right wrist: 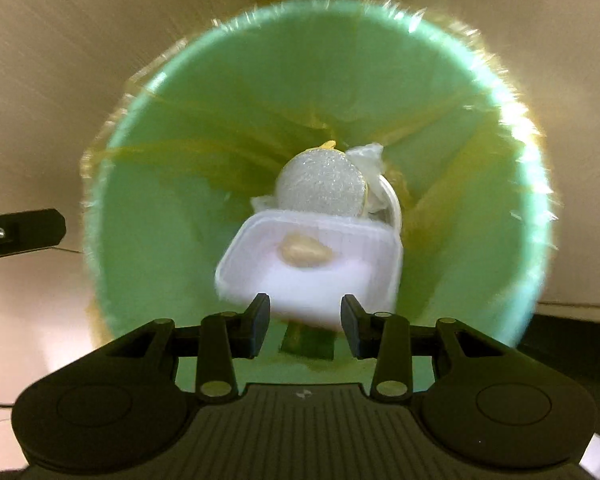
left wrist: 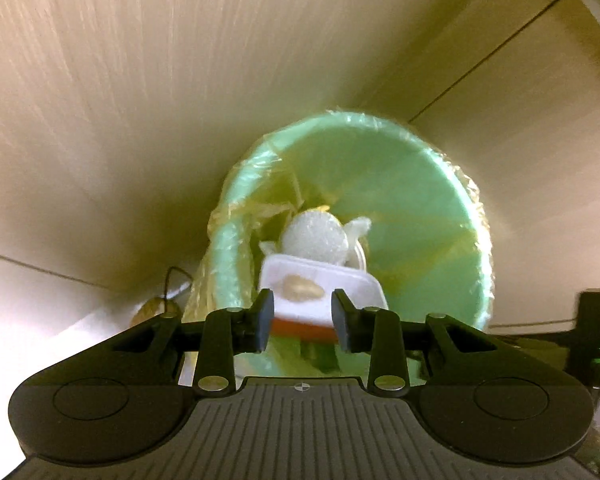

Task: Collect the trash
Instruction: 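Carry the tray and ginger into the green bin and open both tools, then raise both tools from the bin back toward the counter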

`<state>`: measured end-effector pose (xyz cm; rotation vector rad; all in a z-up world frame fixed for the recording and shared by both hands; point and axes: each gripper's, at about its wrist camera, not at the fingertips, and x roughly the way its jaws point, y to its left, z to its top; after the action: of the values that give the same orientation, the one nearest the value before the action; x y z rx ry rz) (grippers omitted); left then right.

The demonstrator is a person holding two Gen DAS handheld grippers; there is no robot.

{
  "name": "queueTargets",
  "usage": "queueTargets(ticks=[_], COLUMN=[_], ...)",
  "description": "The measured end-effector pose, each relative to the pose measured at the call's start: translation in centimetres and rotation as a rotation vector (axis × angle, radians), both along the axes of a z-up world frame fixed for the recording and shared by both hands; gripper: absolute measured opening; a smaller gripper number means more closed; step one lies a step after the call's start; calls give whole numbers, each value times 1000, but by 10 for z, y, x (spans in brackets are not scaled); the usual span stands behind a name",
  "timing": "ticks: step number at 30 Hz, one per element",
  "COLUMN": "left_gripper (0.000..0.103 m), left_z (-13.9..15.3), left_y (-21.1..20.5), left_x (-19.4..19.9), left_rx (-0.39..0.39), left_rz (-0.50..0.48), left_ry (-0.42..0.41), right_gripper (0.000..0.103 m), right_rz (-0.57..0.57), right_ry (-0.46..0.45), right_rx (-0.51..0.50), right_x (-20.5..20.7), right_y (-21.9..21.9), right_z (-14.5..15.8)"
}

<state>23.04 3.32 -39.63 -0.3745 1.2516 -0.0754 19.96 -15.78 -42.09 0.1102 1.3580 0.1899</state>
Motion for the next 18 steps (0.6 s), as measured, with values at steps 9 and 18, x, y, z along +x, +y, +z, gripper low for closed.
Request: queueTargets(ticks=[9,18], left_gripper=[35,33], left_z=[103,238], left_y=[-29,-17], left_x=[8,14], left_rx=[5,91], left_rz=[-81,-55], left_ry=[-71,-325], right_gripper=[46,54], right_rz=[-174,-144], right_ry=[-107,-345], right_rx=[26,132], right_x=[-25,-18], right_y=[-52,-52], right_z=[110,258])
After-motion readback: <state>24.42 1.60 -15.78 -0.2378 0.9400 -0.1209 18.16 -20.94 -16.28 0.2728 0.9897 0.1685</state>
